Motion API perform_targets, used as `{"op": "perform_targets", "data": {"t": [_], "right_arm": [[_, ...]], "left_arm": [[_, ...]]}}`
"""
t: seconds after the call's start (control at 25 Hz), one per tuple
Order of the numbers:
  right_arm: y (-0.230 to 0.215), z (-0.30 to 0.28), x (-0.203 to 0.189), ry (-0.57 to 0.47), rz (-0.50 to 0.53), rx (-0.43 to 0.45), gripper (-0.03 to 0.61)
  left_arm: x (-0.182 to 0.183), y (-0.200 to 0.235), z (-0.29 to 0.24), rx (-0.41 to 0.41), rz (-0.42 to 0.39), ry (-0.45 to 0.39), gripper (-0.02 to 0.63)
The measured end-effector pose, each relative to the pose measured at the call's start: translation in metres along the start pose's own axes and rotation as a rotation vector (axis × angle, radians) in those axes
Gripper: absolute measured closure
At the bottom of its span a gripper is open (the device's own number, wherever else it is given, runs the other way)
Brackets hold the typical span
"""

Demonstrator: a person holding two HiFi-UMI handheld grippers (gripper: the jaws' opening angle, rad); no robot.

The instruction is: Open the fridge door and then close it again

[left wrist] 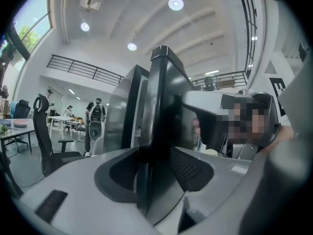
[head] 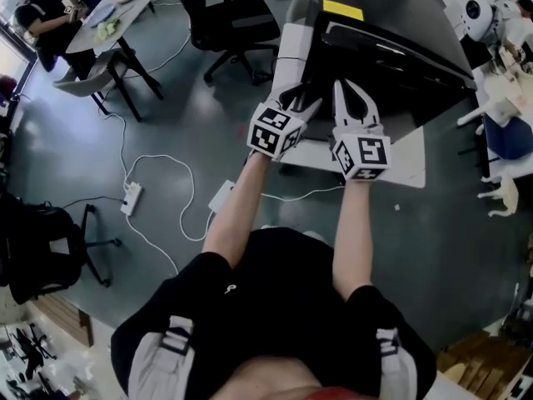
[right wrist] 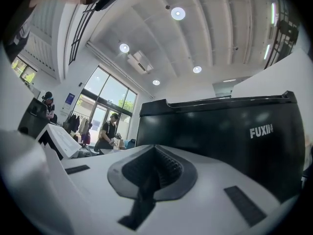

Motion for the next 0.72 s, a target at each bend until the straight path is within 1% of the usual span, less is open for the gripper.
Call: {"op": "perform_targets", "data": {"t": [0.2, 0.48, 0.64, 0.72], "right_arm": [[-0.008, -0.019, -0.01, 0.05, -0.015, -0.077, 0.584], [-0.033, -0.014, -0.029, 0.126, -0.043, -0.181, 0.584], [-0.037, -0.014, -0.031, 0.135, -0.04, -0.175, 0.584], [-0.041, -0.007, -0.028, 0.134, -0.05, -0.181, 0.584]], "left_arm": [[0.009, 0.016, -0.015, 0.072, 0.027, 0.056, 0.431], [0.015, 0.017, -0.031, 0.167, 0.039, 0.101, 0.456], [0.015, 0.015, -0.03, 0.208, 0.051, 0.089, 0.457], [0.014, 0.011, -0.027, 0.231, 0.077, 0.071, 0.481]]}}
Point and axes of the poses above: the fingertips, and each gripper's own axes: z backward along the fingers, y to its left, x out of its top, the point moved 10 cm from there along z, backward along the fingers, and after that the axes turned 4 degrees about -y, right-handed, at the moved point
